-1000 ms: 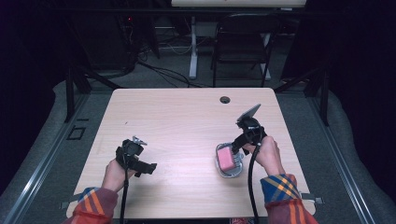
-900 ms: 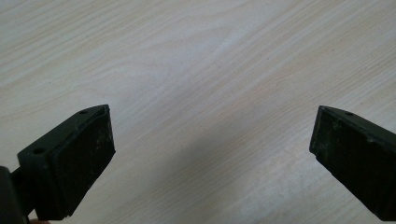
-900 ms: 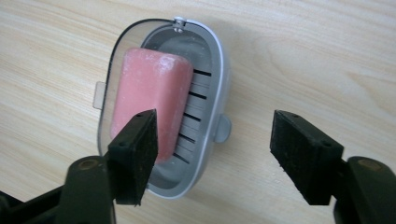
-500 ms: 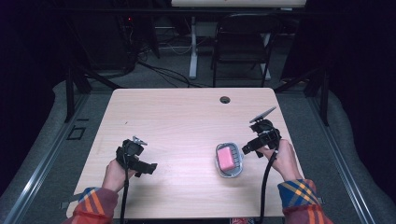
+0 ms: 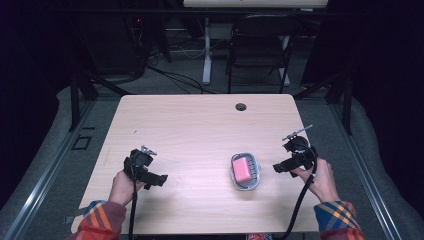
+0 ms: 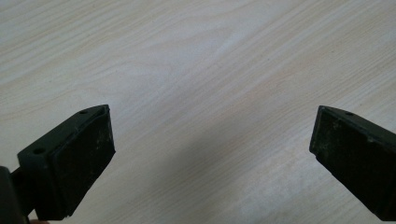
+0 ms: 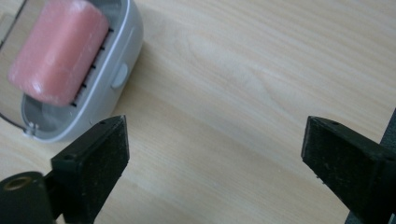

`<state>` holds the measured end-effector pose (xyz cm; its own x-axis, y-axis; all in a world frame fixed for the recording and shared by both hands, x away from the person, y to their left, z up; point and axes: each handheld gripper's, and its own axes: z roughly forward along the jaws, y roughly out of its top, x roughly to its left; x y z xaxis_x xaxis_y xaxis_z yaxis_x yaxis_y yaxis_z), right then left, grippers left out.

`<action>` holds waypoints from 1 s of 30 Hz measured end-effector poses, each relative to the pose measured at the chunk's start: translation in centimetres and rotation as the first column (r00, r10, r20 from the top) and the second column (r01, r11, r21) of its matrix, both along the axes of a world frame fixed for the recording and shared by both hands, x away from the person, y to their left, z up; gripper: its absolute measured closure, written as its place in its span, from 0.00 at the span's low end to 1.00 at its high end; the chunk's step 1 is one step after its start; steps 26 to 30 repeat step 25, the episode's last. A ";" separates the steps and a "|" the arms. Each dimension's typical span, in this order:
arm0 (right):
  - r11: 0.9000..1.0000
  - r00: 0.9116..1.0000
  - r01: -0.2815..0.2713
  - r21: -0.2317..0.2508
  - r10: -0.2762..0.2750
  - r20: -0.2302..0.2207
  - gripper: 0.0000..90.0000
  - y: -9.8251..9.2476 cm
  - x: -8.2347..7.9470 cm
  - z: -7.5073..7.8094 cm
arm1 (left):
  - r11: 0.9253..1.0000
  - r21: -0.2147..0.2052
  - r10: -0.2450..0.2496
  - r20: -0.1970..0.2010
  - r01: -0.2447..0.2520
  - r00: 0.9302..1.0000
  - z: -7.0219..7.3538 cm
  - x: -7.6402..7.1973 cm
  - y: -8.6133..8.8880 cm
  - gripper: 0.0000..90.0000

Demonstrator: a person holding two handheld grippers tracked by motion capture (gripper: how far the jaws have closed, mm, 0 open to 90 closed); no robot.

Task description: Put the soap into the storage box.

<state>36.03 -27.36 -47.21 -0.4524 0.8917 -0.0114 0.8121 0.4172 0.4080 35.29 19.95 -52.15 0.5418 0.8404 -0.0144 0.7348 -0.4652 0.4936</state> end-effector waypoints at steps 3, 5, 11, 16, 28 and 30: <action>1.000 1.000 -0.002 -0.009 0.002 -0.025 0.04 -1.0 -0.8 -0.7 | 1.000 -0.001 0.001 0.000 -0.001 1.000 0.0 0.0 0.0 0.00; 1.000 1.000 -0.001 -0.005 0.001 -0.031 0.03 -1.2 -1.0 -1.0 | 1.000 0.001 0.001 0.002 -0.001 1.000 0.0 0.0 0.0 0.00; 0.999 0.999 0.035 -0.023 -0.036 -0.035 0.03 -3.0 -2.4 -2.3 | 1.000 0.002 -0.004 0.004 0.004 1.000 0.0 0.0 -0.1 0.00; 0.999 0.998 0.053 -0.003 -0.053 0.015 0.03 -3.9 -3.6 -3.6 | 1.000 0.010 -0.011 0.005 0.011 1.000 -0.1 0.0 -0.2 0.00; 0.999 0.999 -0.038 -0.028 0.038 -0.001 0.07 -4.4 -4.3 -4.6 | 1.000 0.004 -0.020 0.002 0.020 1.000 -0.1 0.0 -0.3 0.00; 0.999 0.999 -0.038 -0.028 0.038 -0.001 0.07 -4.4 -4.3 -4.6 | 1.000 0.004 -0.020 0.002 0.020 1.000 -0.1 0.0 -0.3 0.00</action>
